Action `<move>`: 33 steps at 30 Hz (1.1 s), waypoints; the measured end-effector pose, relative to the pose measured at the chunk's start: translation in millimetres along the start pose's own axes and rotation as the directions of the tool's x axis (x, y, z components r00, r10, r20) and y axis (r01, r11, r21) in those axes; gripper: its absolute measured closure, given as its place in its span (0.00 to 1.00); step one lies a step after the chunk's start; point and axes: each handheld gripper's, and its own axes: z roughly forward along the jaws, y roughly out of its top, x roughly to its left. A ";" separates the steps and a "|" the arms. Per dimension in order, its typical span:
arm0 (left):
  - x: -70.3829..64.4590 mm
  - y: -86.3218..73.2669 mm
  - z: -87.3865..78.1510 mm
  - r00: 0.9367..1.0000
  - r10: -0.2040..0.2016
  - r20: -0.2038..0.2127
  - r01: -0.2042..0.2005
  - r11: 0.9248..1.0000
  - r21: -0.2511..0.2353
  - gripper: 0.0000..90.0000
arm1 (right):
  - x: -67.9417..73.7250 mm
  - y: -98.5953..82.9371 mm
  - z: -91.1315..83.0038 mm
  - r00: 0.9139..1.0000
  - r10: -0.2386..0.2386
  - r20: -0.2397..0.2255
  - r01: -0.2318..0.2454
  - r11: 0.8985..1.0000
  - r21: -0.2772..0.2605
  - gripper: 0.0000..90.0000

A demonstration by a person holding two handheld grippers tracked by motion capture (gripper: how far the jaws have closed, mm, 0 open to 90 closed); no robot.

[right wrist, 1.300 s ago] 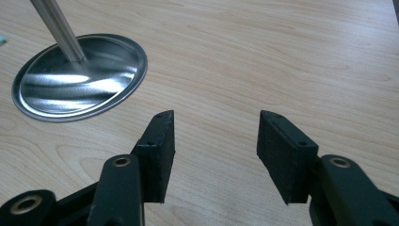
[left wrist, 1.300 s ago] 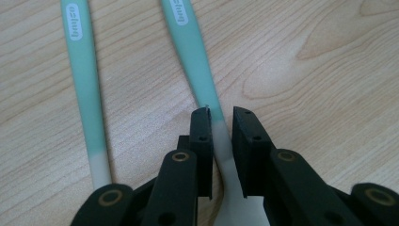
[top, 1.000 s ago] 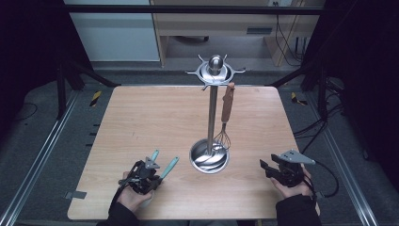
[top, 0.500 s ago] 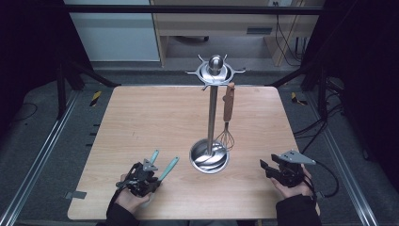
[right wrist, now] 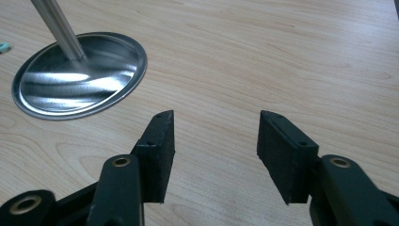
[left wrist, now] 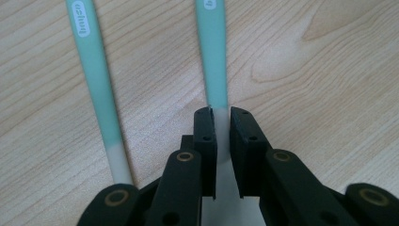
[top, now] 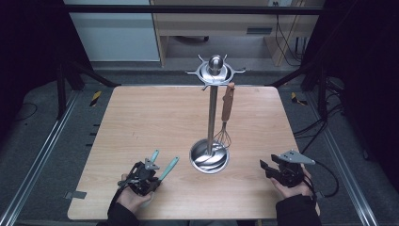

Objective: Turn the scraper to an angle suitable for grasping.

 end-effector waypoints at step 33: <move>2.1 5.2 -65.7 1.000 -0.024 -0.001 0.022 0.951 -0.309 0.90 | -2.6 -0.9 1.7 1.000 -0.001 0.012 0.001 1.000 0.004 0.52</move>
